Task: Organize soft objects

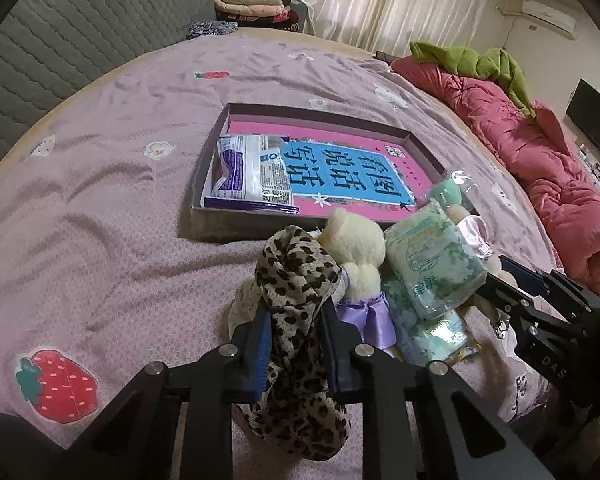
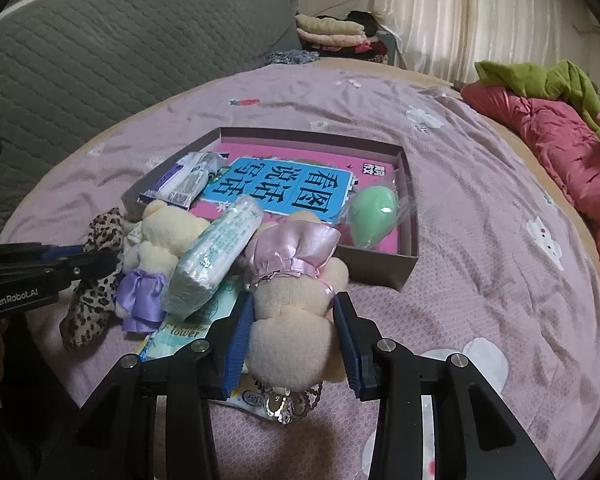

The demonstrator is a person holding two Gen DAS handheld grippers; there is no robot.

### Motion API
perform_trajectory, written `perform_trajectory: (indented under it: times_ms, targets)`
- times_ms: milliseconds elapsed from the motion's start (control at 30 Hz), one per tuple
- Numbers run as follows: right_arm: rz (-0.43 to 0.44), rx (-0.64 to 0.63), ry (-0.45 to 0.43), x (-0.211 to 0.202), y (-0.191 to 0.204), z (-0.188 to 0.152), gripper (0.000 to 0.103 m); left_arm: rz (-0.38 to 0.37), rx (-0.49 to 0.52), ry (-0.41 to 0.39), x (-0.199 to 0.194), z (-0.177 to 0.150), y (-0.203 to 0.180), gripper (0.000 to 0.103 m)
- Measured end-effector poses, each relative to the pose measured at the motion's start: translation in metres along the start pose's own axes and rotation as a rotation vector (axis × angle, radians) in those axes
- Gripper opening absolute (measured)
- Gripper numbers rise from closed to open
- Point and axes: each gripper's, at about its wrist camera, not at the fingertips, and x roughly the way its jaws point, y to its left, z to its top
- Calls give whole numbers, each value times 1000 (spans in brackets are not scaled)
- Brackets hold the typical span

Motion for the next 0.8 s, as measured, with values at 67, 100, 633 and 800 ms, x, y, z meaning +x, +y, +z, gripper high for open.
perform_trajectory:
  times_ms: [67,100,633,800]
  targets:
    - [1,13,-6,-1,-2,1,42,-4,2,-7,-3,1,-1,22]
    - [3,18,-8,-2,-3,1,42,-8,2,-8,-4,1,-1,22]
    - [1,87,-58,-19,-19,4,42,-28,15,-52,-23,4,-8,22]
    - [13,84,-68,-21,-18,6,42,-29,29,-70,-29,6,-12,22]
